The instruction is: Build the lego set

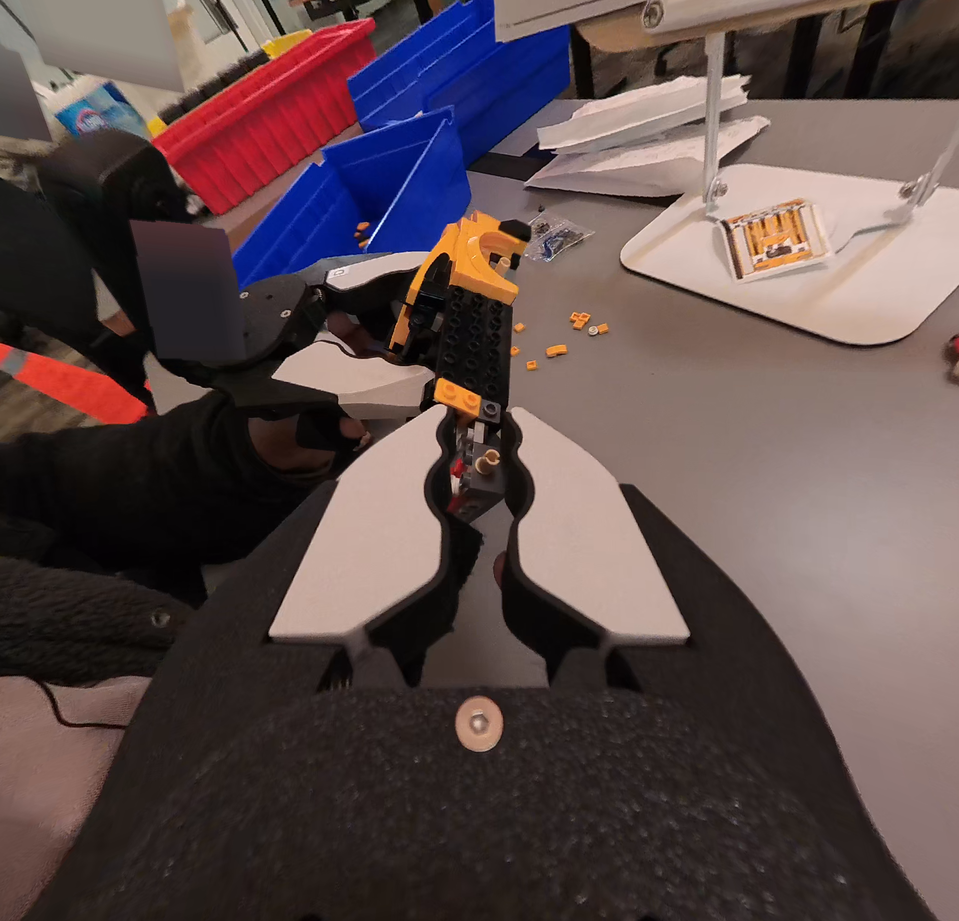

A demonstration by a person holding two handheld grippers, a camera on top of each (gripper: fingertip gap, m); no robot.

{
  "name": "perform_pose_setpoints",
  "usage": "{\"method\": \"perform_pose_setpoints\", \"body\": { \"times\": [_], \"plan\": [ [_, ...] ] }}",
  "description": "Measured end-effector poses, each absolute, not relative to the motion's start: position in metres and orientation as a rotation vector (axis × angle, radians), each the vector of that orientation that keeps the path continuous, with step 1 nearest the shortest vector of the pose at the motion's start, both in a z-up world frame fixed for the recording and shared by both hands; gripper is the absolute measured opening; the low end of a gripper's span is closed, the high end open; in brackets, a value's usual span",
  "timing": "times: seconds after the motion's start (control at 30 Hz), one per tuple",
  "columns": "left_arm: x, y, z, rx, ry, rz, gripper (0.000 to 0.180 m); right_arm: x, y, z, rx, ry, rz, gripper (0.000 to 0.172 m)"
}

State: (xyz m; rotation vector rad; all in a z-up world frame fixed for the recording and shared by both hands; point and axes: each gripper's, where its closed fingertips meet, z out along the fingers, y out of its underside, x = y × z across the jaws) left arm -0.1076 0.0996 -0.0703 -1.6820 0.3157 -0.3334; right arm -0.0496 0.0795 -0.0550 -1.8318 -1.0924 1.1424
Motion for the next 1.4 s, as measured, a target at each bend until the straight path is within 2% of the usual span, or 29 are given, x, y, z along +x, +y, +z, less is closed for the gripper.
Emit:
{"method": "perform_pose_setpoints", "body": {
  "times": [0.27,0.87,1.4],
  "plan": [
    [-0.104,0.098,-0.067,-1.666,0.296,-0.395,0.082,-0.048,0.078,-0.046,-1.806,-1.145,1.015,0.019],
    [-0.108,0.099,-0.067,-1.669,0.27,-0.384,0.083,-0.048,0.081,-0.044,-1.846,-1.025,1.093,0.02],
    [-0.122,0.087,-0.03,-1.48,0.24,-0.275,0.082,-0.06,0.072,-0.016,-1.644,-0.922,1.109,0.016]
  ]
}}
